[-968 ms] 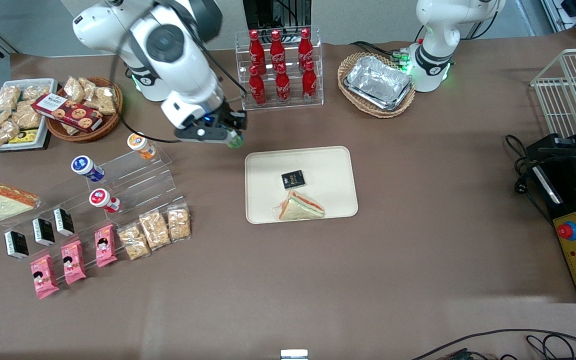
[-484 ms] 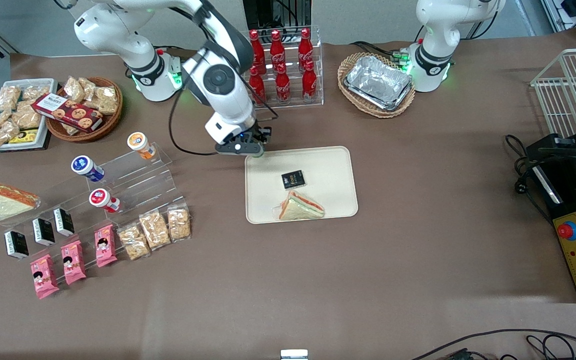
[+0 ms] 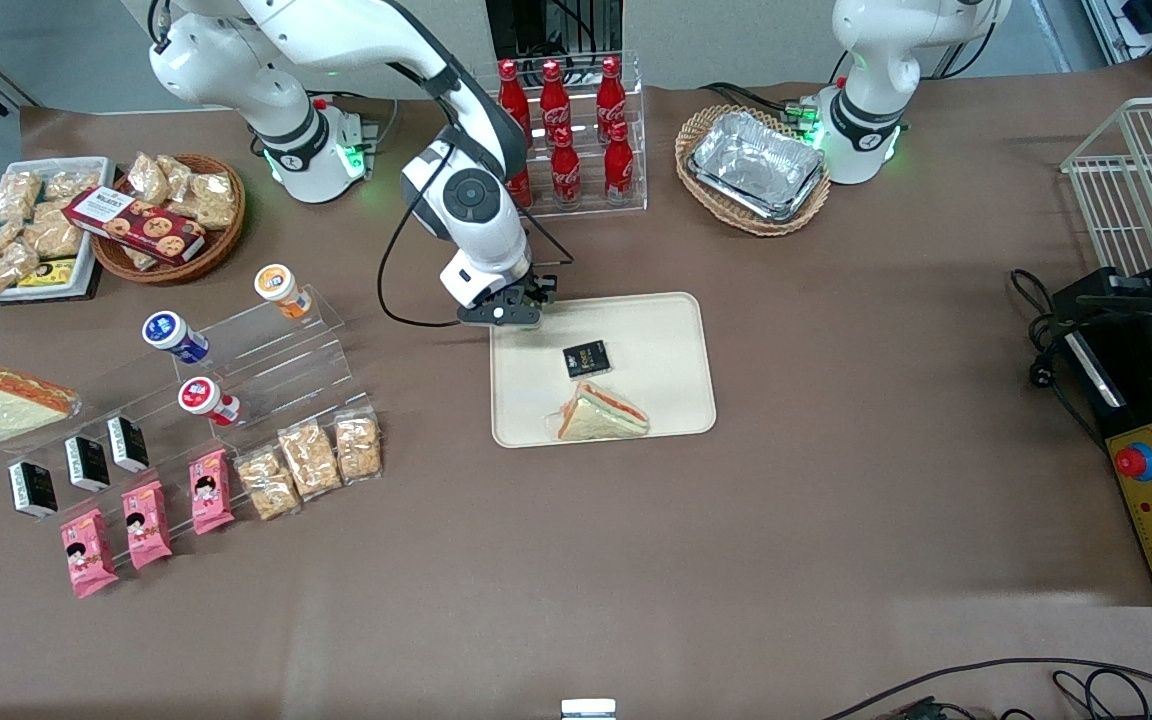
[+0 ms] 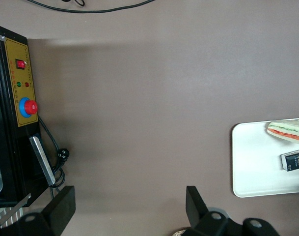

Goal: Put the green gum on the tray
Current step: 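Lower the gum bottle onto the tray beside the black card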

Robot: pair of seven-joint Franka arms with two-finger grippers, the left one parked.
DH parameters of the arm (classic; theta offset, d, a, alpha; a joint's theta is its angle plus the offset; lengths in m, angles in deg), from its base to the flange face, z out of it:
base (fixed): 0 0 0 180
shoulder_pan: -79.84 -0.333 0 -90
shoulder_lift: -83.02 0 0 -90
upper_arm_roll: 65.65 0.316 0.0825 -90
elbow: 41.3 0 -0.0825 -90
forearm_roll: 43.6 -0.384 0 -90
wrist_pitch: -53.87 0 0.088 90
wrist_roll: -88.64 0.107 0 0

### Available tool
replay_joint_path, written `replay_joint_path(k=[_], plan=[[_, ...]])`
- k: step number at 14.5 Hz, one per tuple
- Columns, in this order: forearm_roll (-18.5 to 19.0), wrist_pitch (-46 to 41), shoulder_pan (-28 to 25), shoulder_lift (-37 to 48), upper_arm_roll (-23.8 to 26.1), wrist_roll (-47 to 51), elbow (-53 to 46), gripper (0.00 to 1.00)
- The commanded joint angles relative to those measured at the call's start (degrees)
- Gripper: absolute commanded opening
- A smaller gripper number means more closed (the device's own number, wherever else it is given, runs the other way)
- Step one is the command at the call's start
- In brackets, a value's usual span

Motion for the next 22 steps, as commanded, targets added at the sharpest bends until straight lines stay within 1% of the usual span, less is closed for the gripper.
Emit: replay_joint_path(k=[1, 2, 5, 6, 7, 9, 10, 11, 12, 13, 18, 19, 20, 21, 22], plan=[[0.67, 1.54, -0.78, -1.15, -0.75, 0.68, -0.18, 0.23], [1.28, 1.54, -0.78, -1.15, -0.75, 0.68, -0.27, 0.23], [1.55, 1.72, -0.87, -1.59, -0.75, 0.68, -0.27, 0.23], [1.64, 1.72, -0.87, -1.68, -0.75, 0.68, -0.27, 0.27], [1.73, 1.72, -0.87, -2.03, -0.84, 0.68, -0.44, 0.29], [1.90, 2.42, -0.78, -2.91, -0.84, 0.68, -0.53, 0.29], [1.90, 2.51, -0.61, -2.91, -0.92, 0.68, -0.53, 0.41], [1.99, 2.51, -0.34, -2.91, -0.93, 0.68, -0.62, 0.56], [1.99, 2.51, -0.17, -2.91, -0.93, 0.68, -0.71, 0.83], [1.99, 2.51, -0.08, -2.91, -0.93, 0.68, -0.71, 1.00], [1.99, 2.33, 0.10, -2.30, -1.01, 0.51, -0.79, 1.00], [2.25, 1.98, 0.10, -1.34, -1.01, 0.16, -0.80, 1.00], [3.39, 1.46, 0.36, -0.02, -1.19, 0.33, -0.88, 1.00], [3.92, -0.11, 0.36, 1.47, -2.49, 0.33, -1.41, 1.00], [4.10, -3.00, 0.36, 3.40, -4.94, -0.36, -2.54, 1.00]])
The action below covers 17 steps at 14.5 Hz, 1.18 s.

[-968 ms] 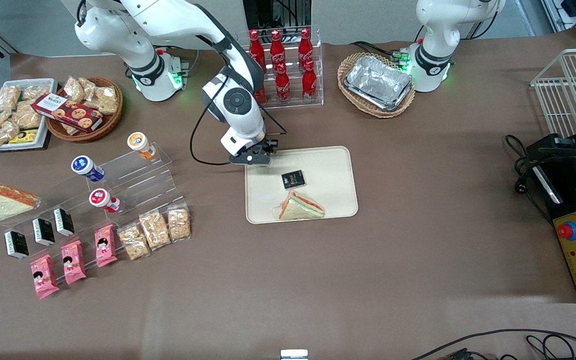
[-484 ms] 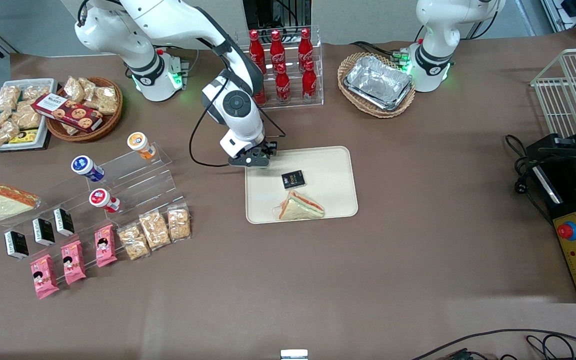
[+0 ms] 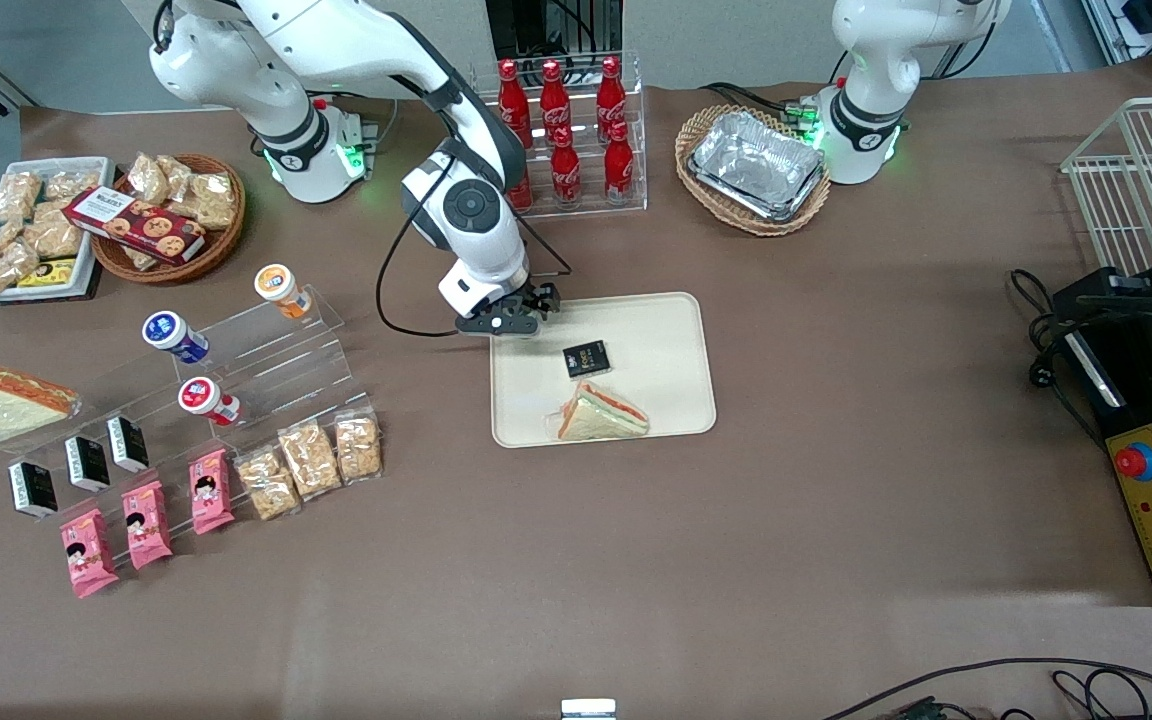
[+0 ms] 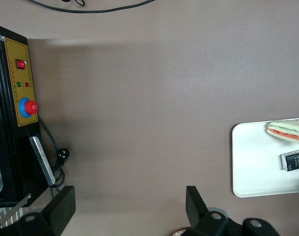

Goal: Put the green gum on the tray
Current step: 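Open the right gripper and withdraw it back toward the stand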

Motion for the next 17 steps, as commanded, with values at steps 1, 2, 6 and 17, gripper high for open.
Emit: replay_joint_path(k=[1, 2, 6, 17], plan=[[2.04, -8.79, 0.32, 5.98, -5.56, -1.13, -4.21, 1.00], [2.30, -14.93, 0.32, 6.51, -7.23, -2.79, -8.24, 1.00], [2.39, -36.40, 0.33, 6.69, -16.19, -12.01, -25.73, 1.00], [3.10, -46.62, 6.96, 13.99, -39.69, -45.49, -32.18, 1.00]])
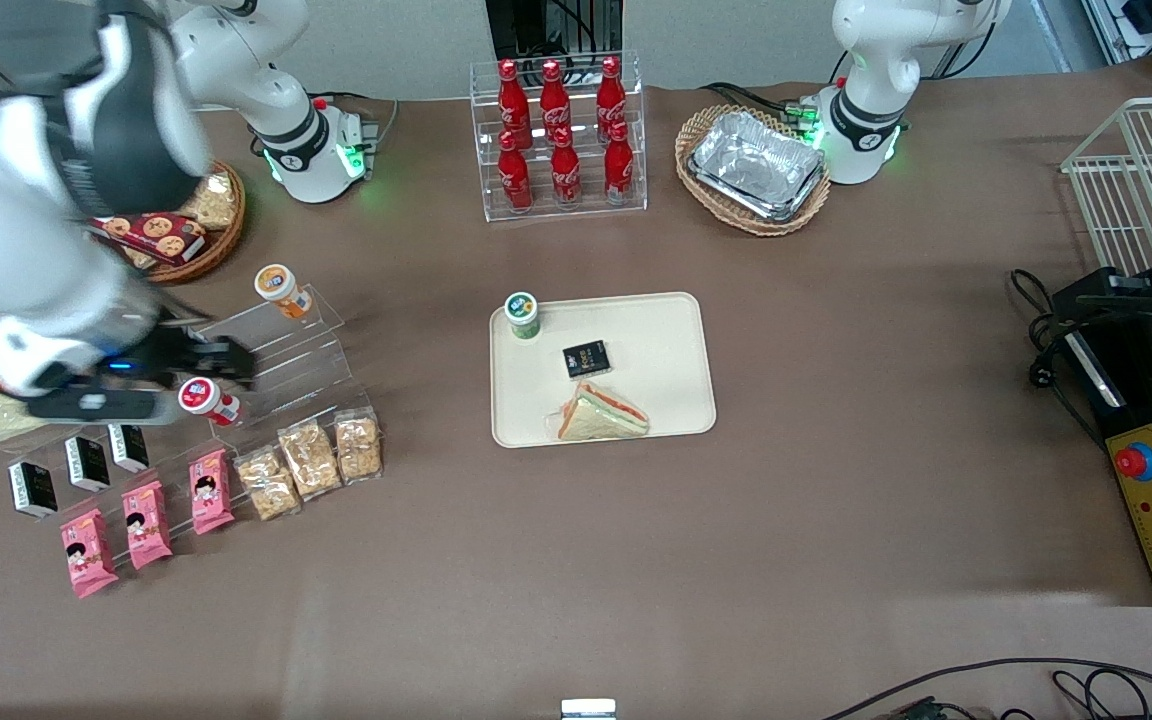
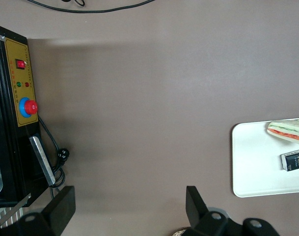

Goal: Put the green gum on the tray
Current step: 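Open the right gripper and withdraw it back toward the stand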

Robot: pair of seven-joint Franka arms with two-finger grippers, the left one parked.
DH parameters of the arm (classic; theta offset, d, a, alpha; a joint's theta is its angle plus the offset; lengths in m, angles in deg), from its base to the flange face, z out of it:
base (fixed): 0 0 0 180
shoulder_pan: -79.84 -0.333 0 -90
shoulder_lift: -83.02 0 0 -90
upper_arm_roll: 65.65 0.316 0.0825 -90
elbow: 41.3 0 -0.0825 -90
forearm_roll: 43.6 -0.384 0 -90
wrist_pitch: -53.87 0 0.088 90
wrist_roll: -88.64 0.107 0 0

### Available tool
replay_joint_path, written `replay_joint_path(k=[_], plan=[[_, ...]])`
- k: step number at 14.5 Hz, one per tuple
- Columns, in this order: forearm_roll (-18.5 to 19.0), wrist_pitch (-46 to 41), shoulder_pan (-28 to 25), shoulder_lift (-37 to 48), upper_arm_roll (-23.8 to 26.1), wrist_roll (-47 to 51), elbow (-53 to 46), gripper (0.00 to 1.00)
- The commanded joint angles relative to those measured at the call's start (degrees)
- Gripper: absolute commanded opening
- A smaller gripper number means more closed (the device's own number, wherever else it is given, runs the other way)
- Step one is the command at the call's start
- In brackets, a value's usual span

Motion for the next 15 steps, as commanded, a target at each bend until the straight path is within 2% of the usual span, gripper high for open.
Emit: replay_joint_path(k=[1, 4, 5, 7, 9, 12, 15], plan=[[0.58, -4.31, 9.14, 1.78, 1.34, -8.74, -3.24, 1.00], [1.71, -6.42, 22.05, 1.87, 9.85, -9.72, -4.57, 1.00], [3.03, -6.78, 27.49, 2.22, 14.58, -10.42, -4.92, 1.00], [3.22, -7.05, 38.39, 3.44, 23.99, -13.32, -4.92, 1.00], [3.22, -8.45, 46.49, 4.23, 31.47, -13.59, -4.92, 1.00], [3.39, -8.72, 53.28, 4.50, 39.48, -12.98, -4.92, 1.00], [3.30, -8.80, 53.47, 5.56, 40.12, -12.71, -4.14, 1.00]])
